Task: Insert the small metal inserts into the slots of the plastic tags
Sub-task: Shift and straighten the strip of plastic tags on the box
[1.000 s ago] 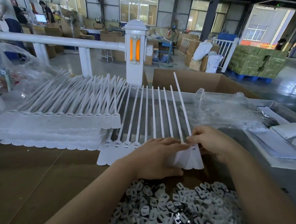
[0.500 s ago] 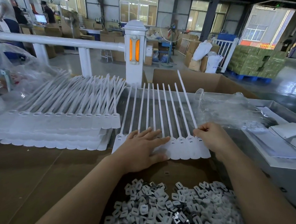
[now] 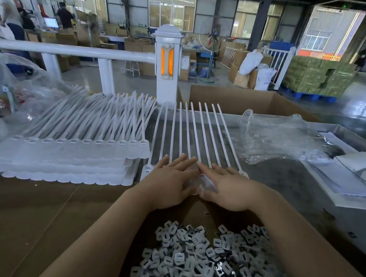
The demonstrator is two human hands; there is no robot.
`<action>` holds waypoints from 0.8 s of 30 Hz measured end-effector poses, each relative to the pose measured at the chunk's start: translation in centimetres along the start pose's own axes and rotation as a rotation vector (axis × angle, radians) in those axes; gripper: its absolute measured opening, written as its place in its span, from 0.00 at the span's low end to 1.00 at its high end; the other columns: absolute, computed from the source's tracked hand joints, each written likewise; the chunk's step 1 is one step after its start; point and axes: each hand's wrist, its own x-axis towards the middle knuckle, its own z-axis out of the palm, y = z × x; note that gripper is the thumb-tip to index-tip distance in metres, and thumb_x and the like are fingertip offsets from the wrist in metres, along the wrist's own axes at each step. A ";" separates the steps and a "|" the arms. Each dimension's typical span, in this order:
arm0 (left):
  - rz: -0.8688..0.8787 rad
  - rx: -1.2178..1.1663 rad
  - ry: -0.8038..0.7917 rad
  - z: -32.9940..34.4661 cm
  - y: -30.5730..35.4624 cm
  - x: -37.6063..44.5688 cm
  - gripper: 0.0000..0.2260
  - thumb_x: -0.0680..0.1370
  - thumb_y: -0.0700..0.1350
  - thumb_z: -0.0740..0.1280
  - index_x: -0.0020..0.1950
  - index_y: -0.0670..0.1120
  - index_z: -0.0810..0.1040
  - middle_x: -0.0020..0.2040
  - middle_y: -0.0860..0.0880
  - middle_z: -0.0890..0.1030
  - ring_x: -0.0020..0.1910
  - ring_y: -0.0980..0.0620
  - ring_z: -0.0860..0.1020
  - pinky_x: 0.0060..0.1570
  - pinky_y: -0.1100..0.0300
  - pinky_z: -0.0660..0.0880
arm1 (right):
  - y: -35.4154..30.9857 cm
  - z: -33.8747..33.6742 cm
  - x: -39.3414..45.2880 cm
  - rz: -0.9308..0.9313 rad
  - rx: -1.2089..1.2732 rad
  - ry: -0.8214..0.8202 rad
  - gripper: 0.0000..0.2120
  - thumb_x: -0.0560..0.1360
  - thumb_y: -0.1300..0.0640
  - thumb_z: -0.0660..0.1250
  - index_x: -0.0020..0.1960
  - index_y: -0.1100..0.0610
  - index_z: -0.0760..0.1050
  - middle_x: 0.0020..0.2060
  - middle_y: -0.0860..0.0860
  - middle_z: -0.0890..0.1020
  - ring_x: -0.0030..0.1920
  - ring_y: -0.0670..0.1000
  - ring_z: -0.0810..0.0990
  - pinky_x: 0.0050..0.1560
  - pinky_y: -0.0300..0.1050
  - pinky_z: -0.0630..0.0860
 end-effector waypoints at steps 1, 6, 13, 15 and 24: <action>-0.039 0.029 0.037 0.1 0.2 0.1 0.24 0.83 0.60 0.52 0.79 0.62 0.53 0.81 0.54 0.47 0.79 0.54 0.40 0.76 0.45 0.36 | -0.2 0.3 0.2 0.014 -0.014 0.028 0.38 0.81 0.36 0.54 0.79 0.39 0.32 0.81 0.49 0.42 0.81 0.57 0.41 0.78 0.58 0.46; -0.160 0.002 0.147 0.1 0.6 0.2 0.22 0.82 0.60 0.55 0.76 0.64 0.59 0.80 0.52 0.55 0.79 0.50 0.49 0.74 0.43 0.46 | -0.4 1.0 0.7 0.084 -0.095 0.084 0.34 0.82 0.35 0.49 0.81 0.42 0.35 0.81 0.50 0.43 0.80 0.61 0.43 0.78 0.60 0.44; -0.083 -0.084 0.061 -0.1 0.2 -0.2 0.27 0.78 0.65 0.58 0.76 0.65 0.58 0.79 0.54 0.59 0.79 0.51 0.50 0.73 0.44 0.43 | -0.5 1.2 0.7 0.140 -0.145 0.183 0.35 0.80 0.32 0.47 0.81 0.44 0.41 0.81 0.48 0.50 0.79 0.64 0.46 0.76 0.67 0.39; -0.075 -0.118 0.040 -0.6 0.0 -0.4 0.28 0.77 0.65 0.61 0.76 0.65 0.59 0.78 0.55 0.61 0.78 0.51 0.54 0.73 0.44 0.45 | -0.4 1.0 0.7 0.127 -0.139 0.163 0.36 0.79 0.30 0.49 0.81 0.42 0.41 0.81 0.48 0.51 0.79 0.64 0.47 0.76 0.68 0.41; 0.030 -0.114 0.101 -1.8 1.1 -0.7 0.29 0.74 0.59 0.69 0.73 0.64 0.63 0.67 0.54 0.66 0.70 0.52 0.59 0.70 0.49 0.51 | 0.1 -0.5 -0.1 0.093 -0.117 0.179 0.44 0.65 0.22 0.63 0.72 0.44 0.60 0.69 0.52 0.67 0.72 0.61 0.60 0.70 0.63 0.57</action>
